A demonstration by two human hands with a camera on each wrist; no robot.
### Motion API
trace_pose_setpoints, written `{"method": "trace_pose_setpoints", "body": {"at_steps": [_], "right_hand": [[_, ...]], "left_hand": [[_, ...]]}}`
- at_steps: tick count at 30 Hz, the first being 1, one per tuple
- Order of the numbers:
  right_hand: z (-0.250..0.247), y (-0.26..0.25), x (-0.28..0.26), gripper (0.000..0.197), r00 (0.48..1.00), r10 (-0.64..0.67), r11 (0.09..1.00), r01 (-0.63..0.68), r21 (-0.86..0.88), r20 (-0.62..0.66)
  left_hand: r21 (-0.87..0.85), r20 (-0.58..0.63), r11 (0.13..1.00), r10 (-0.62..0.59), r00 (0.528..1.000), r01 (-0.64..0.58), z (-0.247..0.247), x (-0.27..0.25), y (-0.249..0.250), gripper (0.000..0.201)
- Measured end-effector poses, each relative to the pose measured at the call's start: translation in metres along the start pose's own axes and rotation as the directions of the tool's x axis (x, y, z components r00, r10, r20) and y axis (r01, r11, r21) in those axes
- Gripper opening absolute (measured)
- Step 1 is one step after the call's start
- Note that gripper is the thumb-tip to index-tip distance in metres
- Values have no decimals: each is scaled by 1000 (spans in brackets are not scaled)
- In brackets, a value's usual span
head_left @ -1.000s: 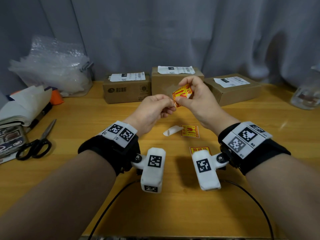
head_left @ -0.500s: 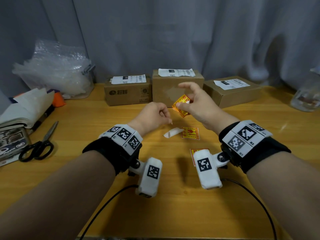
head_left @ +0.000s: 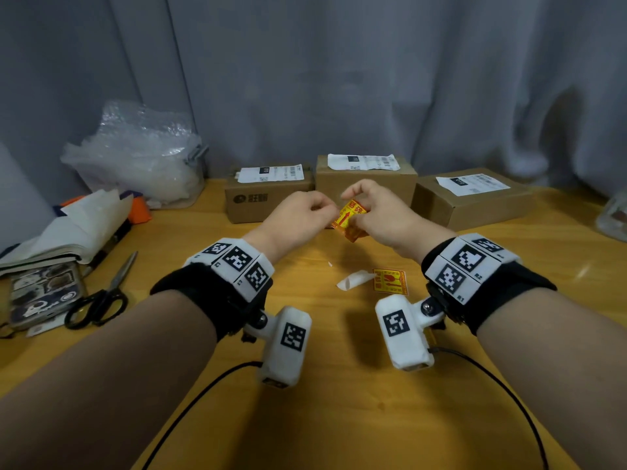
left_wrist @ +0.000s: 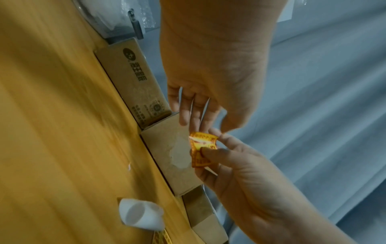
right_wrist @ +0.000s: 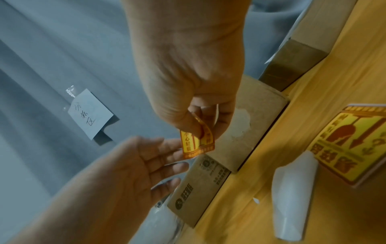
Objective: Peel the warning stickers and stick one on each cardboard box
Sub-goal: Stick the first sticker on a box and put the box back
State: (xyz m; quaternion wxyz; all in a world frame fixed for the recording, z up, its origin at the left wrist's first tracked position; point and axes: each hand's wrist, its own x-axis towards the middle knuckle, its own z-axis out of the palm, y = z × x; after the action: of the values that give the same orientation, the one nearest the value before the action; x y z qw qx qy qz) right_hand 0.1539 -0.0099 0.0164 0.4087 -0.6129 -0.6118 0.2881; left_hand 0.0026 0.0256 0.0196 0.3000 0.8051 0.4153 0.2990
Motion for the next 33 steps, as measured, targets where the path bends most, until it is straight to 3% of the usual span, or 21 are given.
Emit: {"method": "trace_pose_setpoints", "body": {"at_steps": [4,8,12,16,19,21,23,25,27,33], "right_hand": [[13,-6,7,40,992,-28,998,21,60,121],[18,-4,16,43,999,10,994,-13,112,31],[18,2,20,6,1000,9,986,-7,169,-13],[32,3,32,10,998,-19,981,31,192,-65],[45,2,50,11,998,-13,988,22,156,-58],[51,3,62,11,999,-12,996,17,93,-53],[52,6,73,12,997,-7,999,11,48,-82],[49,9,80,11,994,-12,1000,10,-13,-108],[47,14,86,11,995,1,999,-5,-46,-95],[55,10,100,9,999,21,1000,-21,1,42]], "left_hand": [[63,-69,998,31,997,-26,-4,5,-14,13],[26,-124,1000,20,992,-17,-6,10,-28,5],[-22,-163,999,31,986,-35,-9,12,-36,5],[-75,-218,997,-24,976,8,-17,20,-46,14],[-64,-264,994,-99,959,85,-25,31,-59,37],[13,-350,992,-116,930,128,-35,38,-68,45],[209,-425,958,-93,900,198,-46,46,-78,49],[371,-412,885,-115,904,281,-55,51,-85,57],[407,-346,848,-202,916,341,-60,57,-90,69],[226,-224,875,-381,897,428,-56,70,-106,84]]}}
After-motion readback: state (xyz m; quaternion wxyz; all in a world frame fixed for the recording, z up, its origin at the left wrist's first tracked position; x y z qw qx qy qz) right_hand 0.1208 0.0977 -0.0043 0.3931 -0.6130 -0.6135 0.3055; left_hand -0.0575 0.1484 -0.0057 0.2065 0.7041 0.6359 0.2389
